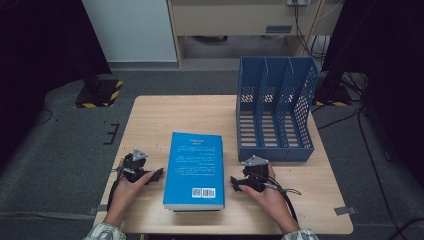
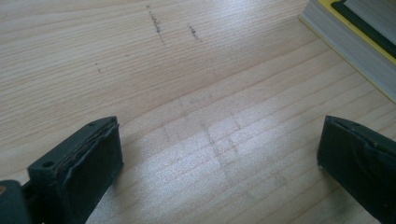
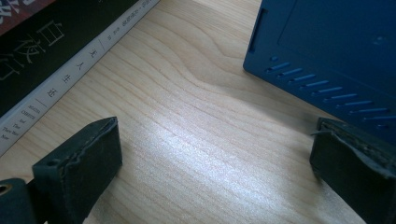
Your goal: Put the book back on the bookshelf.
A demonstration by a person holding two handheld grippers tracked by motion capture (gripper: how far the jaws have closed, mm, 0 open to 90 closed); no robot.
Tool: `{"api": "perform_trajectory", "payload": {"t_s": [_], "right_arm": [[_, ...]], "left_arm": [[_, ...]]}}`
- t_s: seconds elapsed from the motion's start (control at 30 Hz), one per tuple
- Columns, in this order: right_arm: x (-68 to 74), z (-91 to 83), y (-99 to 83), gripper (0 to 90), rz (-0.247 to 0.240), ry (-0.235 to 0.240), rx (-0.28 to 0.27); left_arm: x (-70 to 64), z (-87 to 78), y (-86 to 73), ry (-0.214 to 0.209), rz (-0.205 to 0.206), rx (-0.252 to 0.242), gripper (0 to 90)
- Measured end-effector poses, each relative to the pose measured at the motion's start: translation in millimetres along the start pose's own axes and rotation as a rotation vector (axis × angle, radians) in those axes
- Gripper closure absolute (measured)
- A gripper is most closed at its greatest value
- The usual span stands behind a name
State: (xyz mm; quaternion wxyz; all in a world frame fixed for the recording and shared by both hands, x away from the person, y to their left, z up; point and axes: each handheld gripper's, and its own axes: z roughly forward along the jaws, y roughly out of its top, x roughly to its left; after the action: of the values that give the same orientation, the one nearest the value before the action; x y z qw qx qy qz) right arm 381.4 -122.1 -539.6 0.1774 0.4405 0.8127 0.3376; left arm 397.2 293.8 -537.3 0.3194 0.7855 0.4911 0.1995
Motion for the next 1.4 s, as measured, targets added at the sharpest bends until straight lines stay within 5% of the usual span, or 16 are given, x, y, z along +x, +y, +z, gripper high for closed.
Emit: {"api": "perform_trajectory", "payload": {"t_s": [0.5, 0.6, 0.7, 0.8, 0.93, 1.17, 1.23, 1.3, 1.4], "right_arm": [[-3.0, -0.9, 1.6, 2.6, -0.036, 0.043, 0.019], [-4.5, -7.3, 4.4, 7.1, -0.037, 0.063, 0.045], [-2.0, -25.8, 11.2, 7.7, -0.056, 0.08, -0.006], [5.9, -59.8, 28.7, 7.4, -0.075, 0.096, -0.114], [14.6, -75.4, 43.0, 7.0, -0.091, 0.13, -0.151], [44.9, -78.0, 68.9, 5.8, -0.101, 0.264, -0.193], [52.2, -73.4, 74.6, 5.5, -0.111, 0.287, -0.181], [56.3, -69.0, 78.6, 5.1, -0.096, 0.296, -0.182], [57.2, -62.6, 83.0, 5.0, -0.058, 0.313, -0.185]], "left_arm": [[0.3, -4.5, 1.2, -0.018, 0.017, 0.016, 1.7], [1.7, -12.2, 3.0, -0.04, -0.006, -0.017, 3.1], [-1.2, -26.6, 5.7, -0.056, -0.02, -0.066, 3.6], [-2.3, -43.0, 9.1, -0.062, -0.051, -0.118, 3.9], [-3.9, -66.0, 22.5, -0.076, -0.074, -0.171, 4.4], [-32.0, -93.5, 51.4, -0.123, -0.03, -0.216, 6.7], [-42.4, -92.3, 56.6, -0.168, -0.024, -0.201, 6.5], [-53.9, -87.7, 59.6, -0.175, 0.016, -0.178, 6.1], [-65.2, -77.1, 60.8, -0.197, 0.018, -0.154, 6.7]]}}
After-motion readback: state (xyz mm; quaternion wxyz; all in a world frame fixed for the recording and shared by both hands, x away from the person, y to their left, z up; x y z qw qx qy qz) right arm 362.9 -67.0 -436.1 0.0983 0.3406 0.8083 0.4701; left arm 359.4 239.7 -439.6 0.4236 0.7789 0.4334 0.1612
